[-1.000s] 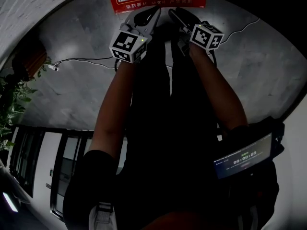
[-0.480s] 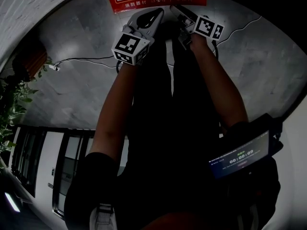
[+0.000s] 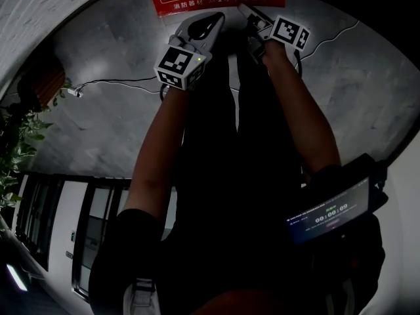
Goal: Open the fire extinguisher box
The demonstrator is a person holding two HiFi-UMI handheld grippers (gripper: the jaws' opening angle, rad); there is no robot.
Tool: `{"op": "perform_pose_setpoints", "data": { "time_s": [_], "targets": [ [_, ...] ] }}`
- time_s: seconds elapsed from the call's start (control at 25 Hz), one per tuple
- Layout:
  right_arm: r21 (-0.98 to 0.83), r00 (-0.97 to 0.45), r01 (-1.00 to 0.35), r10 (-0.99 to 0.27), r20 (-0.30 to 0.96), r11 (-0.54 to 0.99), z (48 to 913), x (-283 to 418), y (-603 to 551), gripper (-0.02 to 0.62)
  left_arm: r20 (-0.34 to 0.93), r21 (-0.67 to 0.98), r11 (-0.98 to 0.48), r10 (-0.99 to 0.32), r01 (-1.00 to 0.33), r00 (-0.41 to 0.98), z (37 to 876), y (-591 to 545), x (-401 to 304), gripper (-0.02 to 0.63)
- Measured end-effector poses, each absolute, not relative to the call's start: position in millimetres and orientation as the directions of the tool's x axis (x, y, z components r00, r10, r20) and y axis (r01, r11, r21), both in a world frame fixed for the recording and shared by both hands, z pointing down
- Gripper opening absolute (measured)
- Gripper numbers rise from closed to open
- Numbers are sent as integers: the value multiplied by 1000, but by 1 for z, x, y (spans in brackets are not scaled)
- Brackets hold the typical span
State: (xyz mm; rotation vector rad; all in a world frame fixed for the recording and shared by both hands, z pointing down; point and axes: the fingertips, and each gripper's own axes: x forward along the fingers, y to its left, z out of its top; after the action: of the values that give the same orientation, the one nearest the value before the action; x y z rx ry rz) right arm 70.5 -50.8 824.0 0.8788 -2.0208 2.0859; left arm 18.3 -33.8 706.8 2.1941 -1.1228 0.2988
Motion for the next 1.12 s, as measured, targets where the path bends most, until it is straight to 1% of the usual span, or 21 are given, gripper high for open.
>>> {"op": "perform_pose_setpoints", "data": {
  "time_s": [0.28,0.56,0.88,1.12],
  "targets": [
    [-892,-831,-440,-328,449,-105,801,72,-50,112,454,442,-429,-650,-788,609,692,-30,18,2],
    [-915,-839,-395,-374,394,-80,748,76,-58,103,427,421,-454,-664,-785,614,655,-39,18,2],
    [-934,-855,-357,-404,324,6,703,55,-87,97,407,399,-470,-679,-787,611,637,-57,2,2],
    [-944,-851,-326,-452,267,57,677,47,-113,92,378,399,-459,-707,-794,598,625,-70,-10,2]
  ]
}}
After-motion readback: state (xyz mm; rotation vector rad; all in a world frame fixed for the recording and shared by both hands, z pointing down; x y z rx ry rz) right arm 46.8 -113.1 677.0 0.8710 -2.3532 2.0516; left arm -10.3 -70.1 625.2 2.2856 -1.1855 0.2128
